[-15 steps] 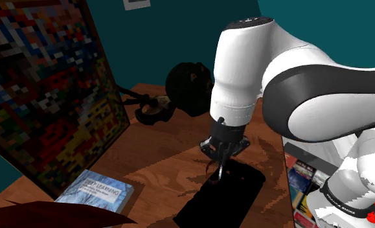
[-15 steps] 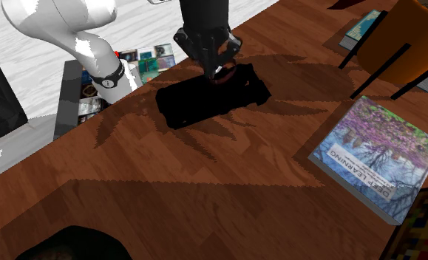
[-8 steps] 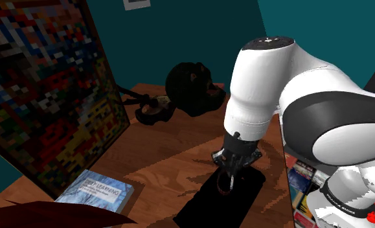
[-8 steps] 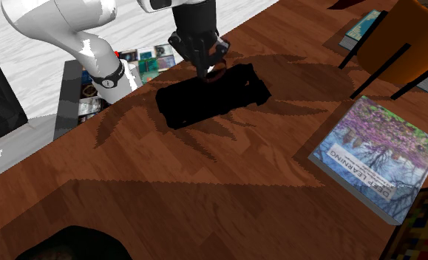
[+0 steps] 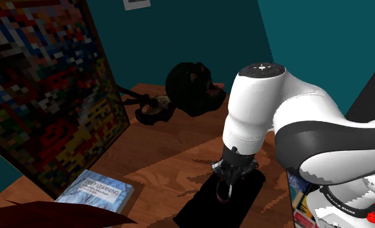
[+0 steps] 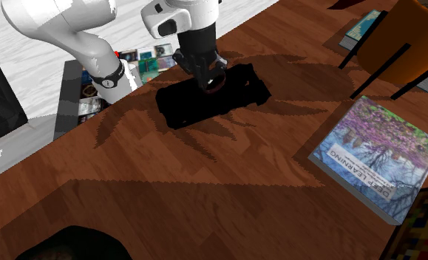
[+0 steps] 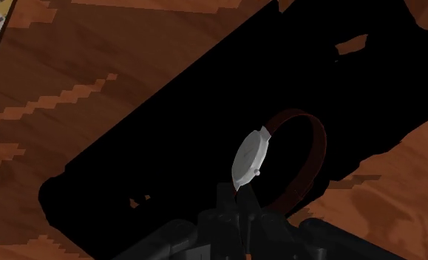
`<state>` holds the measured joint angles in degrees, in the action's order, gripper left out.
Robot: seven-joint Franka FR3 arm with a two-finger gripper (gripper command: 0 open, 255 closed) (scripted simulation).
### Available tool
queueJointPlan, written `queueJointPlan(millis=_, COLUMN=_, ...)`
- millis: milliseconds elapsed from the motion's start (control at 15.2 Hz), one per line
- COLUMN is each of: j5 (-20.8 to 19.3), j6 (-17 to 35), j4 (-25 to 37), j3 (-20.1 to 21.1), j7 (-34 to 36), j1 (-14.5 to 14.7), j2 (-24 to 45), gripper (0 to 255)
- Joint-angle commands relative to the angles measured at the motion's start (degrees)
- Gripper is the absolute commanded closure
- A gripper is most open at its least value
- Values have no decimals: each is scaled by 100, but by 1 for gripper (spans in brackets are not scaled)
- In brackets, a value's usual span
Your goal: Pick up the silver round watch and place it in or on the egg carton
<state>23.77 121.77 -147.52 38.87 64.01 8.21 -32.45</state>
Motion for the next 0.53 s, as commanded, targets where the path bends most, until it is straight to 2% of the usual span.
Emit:
queueJointPlan(millis=0, j5=26, j6=189, j4=-108, j3=64, j7=-6, j1=-9, j2=80, gripper=255)
queueJointPlan(millis=462, j5=39, j6=296, j4=-161, j3=105, j7=-4, j1=-15, j2=134, gripper=255)
